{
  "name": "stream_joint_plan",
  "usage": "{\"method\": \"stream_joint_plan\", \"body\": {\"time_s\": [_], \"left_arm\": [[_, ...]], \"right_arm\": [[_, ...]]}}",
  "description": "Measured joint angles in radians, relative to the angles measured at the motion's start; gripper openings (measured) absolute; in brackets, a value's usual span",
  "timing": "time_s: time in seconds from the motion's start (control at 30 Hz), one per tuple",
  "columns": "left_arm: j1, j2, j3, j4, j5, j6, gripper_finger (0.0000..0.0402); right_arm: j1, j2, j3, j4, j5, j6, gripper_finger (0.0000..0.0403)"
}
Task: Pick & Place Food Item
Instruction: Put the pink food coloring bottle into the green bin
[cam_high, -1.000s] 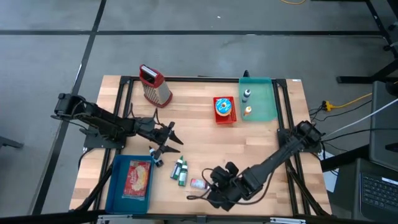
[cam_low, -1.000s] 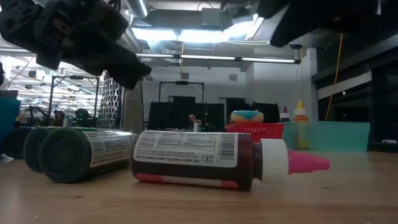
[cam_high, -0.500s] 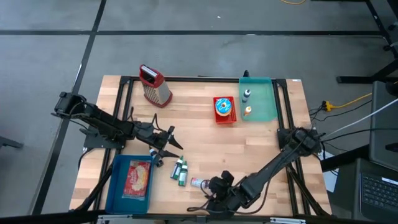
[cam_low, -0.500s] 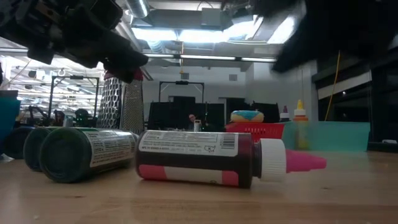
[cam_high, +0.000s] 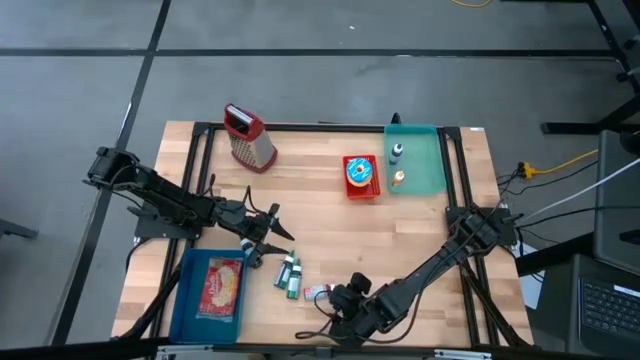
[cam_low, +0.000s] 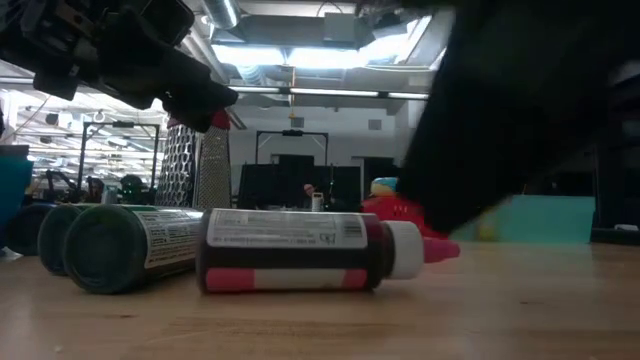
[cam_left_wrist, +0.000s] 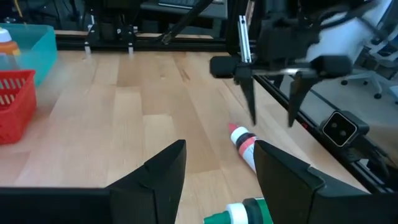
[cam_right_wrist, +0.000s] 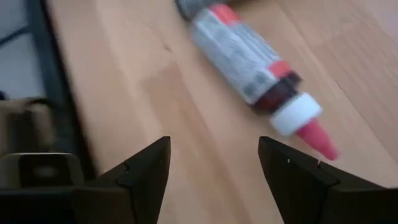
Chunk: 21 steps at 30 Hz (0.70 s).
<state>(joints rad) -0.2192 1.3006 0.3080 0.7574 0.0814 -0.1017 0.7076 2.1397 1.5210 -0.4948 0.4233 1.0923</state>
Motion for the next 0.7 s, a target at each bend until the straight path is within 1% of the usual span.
{"method": "stream_joint_plan", "body": {"time_s": [0.13, 0.3, 0.5, 0.57, 0.7], "left_arm": [[0.0, 0.0, 0.0, 0.0, 0.0, 0.007, 0.0184], [0.0, 0.0, 0.0, 0.001, 0.003, 0.017, 0.0184], [0.0, 0.0, 0.0, 0.001, 0.004, 0.026, 0.0184], [0.0, 0.0, 0.0, 0.001, 0.004, 0.026, 0.0184], [0.0, 0.0, 0.0, 0.001, 0.005, 0.029, 0.0184]], "right_arm": [[0.003, -0.018, 0.038, 0.001, 0.009, -0.028, 0.0247], [-0.007, -0.021, 0.085, -0.053, 0.052, -0.102, 0.0247], [-0.053, -0.022, 0.079, -0.214, 0.059, -0.146, 0.0247], [-0.067, -0.021, 0.073, -0.235, 0.044, -0.184, 0.0247], [-0.092, -0.021, 0.073, -0.223, -0.034, -0.262, 0.0247]]}}
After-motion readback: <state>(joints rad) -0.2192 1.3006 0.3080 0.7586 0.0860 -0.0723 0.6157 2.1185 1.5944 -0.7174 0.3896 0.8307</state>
